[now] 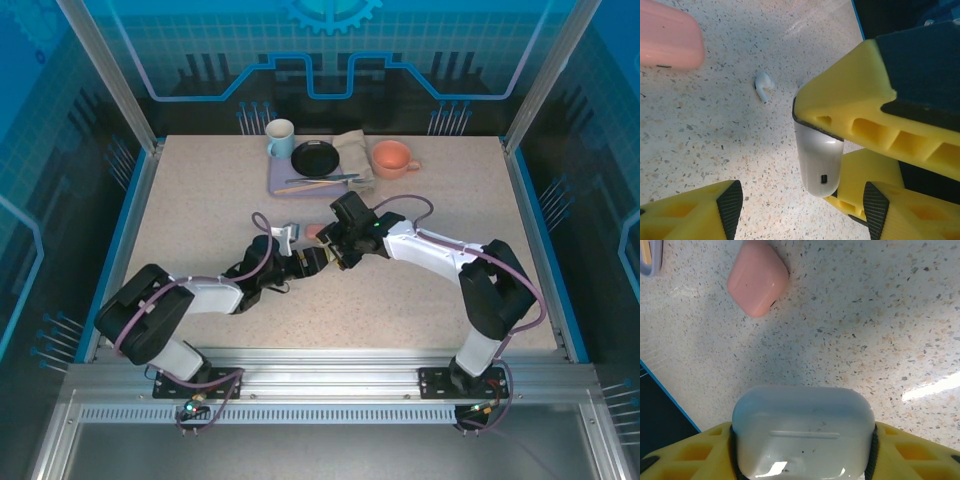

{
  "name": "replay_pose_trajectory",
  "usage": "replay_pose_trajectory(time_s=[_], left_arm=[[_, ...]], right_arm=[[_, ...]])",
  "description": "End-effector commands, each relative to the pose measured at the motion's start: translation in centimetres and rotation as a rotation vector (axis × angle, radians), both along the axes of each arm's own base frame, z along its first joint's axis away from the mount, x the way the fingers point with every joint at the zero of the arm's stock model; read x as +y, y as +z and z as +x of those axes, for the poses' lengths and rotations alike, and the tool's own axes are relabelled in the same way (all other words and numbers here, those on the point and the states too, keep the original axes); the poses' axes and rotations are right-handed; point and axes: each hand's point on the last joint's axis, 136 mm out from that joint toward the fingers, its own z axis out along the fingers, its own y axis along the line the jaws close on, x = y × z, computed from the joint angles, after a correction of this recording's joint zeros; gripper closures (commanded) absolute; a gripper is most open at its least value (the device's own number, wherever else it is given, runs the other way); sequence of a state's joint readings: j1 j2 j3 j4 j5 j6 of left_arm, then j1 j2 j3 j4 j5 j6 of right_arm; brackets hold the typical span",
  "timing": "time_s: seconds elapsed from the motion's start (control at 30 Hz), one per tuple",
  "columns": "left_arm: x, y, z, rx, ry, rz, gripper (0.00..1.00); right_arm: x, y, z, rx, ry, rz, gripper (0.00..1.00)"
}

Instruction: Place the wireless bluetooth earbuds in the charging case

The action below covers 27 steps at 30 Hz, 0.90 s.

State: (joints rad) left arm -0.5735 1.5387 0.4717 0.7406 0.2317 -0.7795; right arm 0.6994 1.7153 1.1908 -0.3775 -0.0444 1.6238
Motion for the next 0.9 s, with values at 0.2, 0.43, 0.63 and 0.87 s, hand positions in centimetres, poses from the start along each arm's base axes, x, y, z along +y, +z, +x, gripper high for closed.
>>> replay_pose_trajectory(time_s=[0.2,0.43,0.63,0.87], left_arm=[[-1.7,1.3,2.0,-0.065,-0.002,-0.033,0.40],[-2.0,1.1,2.5,-0.062,0.001,-0.032,0.55],[-2.2,1.1,2.7,-0.061,-0.003,-0.031,0.67],[-2.3,1.3,2.5,-0.053,-0.019,-0.025,0.85]], right_arm=[[0.1,1.1,0.0,-0.008,-0.007,0.045,0.51],[0.1,1.0,0.1,-0.009,-0.009,0.048,0.52],[0.1,1.1,0.0,-0.010,-0.005,0.053,0.52],[-0.8,2.9,1.2,-0.094,-0.015,0.068,0.27]])
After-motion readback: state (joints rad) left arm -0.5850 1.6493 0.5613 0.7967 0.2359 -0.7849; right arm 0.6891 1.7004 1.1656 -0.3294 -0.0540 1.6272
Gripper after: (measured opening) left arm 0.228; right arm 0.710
